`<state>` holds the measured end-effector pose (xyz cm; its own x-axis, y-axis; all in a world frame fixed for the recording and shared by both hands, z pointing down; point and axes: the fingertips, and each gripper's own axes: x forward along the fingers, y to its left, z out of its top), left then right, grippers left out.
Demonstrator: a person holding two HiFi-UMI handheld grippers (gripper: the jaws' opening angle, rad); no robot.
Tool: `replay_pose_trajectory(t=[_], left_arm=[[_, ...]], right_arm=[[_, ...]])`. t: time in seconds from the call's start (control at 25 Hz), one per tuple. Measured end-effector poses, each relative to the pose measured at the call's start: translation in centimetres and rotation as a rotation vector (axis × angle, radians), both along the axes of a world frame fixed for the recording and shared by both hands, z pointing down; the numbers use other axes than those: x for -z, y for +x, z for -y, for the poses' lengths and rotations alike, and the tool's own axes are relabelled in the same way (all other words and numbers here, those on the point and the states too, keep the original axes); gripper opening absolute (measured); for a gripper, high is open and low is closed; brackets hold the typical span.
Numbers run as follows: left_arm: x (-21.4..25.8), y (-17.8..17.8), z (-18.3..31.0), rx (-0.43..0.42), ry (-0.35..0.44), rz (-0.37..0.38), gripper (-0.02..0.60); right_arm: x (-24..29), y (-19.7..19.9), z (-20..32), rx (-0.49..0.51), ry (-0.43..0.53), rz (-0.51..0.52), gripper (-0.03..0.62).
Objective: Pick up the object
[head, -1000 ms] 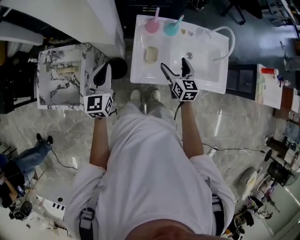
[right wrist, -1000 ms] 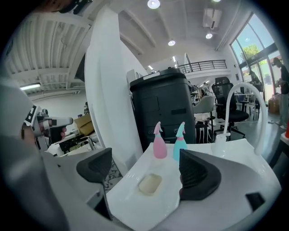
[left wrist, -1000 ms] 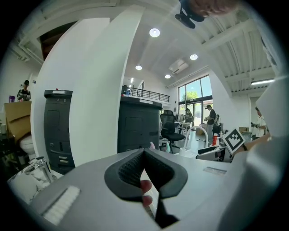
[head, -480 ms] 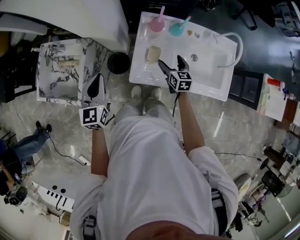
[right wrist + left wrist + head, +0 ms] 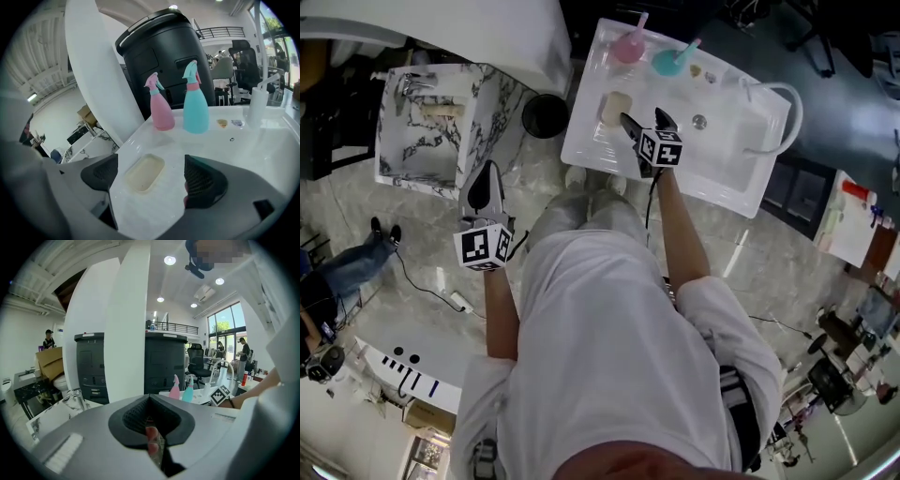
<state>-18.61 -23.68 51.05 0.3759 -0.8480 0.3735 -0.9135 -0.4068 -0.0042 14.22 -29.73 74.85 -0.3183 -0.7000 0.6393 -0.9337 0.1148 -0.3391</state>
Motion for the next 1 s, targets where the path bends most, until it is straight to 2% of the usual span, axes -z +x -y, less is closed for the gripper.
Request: replay_pose_trajectory(t=[0.36,0.6,0.68,0.88,1.0], left_arm=[[-0.5,-2.6,-2.7,0.131,-0.033,0.032,0.001],[-0.8,-3.6,-3.9,0.191,-0.046,0.046,0.001],[-0.7,-3.9,-4.3,0.209,-0.047,0.049,0.0],[-0.7,-4.7,-4.7,0.24,-0.055,0.059,0.002],[-0.8,-4.9,-5.0,0.254,-0.057,0.054,0.001]], right_arm=[[-4.8,-1.9,1.0,0.058,-0.119,0.059,0.434],[-6.8,-2.5,1.8,0.058,-0.173,0.087,0.406],[-7.4,-2.6,1.9,0.041,-0.192,0.097,0.371],[-8.8,-2.3,1.8,0.018,-0.232,0.064,0.231],[-9.5,-1.9,1.5,-0.001,-0.251,0.046,0.182]])
